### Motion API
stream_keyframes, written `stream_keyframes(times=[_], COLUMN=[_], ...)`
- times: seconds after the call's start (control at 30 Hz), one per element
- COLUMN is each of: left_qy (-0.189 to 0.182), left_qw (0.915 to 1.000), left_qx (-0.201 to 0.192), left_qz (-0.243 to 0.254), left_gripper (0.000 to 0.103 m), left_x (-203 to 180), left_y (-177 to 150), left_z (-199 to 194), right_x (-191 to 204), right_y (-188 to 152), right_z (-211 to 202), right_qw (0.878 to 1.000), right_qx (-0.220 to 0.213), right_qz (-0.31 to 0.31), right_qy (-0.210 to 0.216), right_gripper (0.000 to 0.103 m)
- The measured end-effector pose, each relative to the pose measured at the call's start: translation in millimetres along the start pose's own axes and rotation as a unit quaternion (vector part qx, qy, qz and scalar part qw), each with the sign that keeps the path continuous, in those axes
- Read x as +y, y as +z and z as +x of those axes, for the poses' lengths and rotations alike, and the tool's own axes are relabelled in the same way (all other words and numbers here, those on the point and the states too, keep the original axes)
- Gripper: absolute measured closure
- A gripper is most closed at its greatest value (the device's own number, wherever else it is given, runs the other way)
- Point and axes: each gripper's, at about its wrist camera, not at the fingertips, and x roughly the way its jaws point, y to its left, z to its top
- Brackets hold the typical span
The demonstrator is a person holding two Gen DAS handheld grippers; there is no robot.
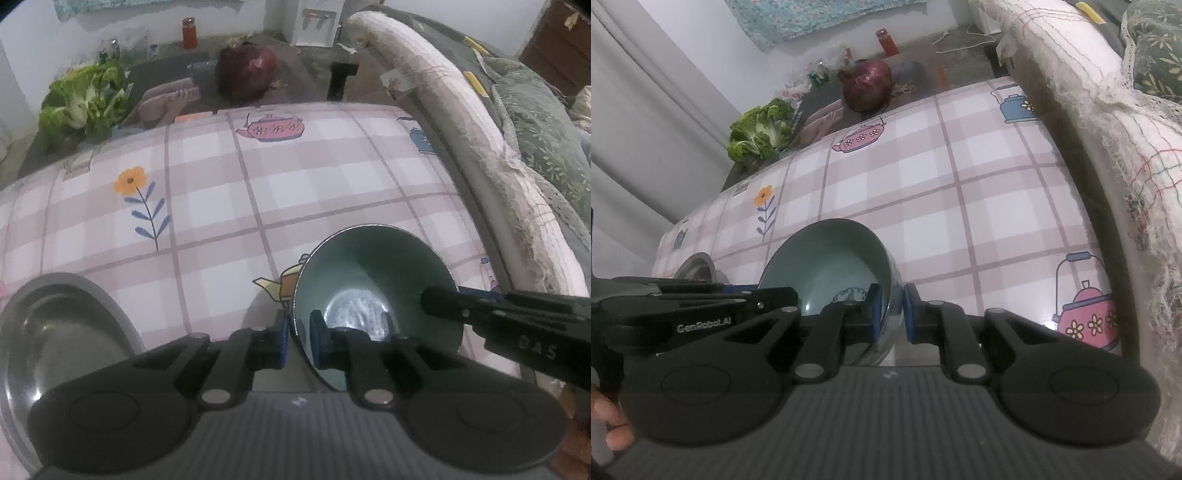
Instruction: Organize plates and bowls
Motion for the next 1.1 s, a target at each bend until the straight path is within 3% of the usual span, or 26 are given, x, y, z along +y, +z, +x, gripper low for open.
stream_keyframes(times=[0.57,1.1], left_qy=[0.004,0.004], left_qw=[0.9998,0.9996], left_qx=[0.019,0.025], left_qz=[0.009,-0.006], left_gripper=[0.092,0.089], left_x=[3,3], left_y=[-28,-24], left_z=[-12,2], right_x=[14,8], right_y=[-20,-21], right_z=[-9,7], right_qw=[0.999,1.000], right_qx=[0.016,0.026], right_qz=[-0.033,0.003], right_qy=[0.004,0.014], right_gripper=[0.092,0.090])
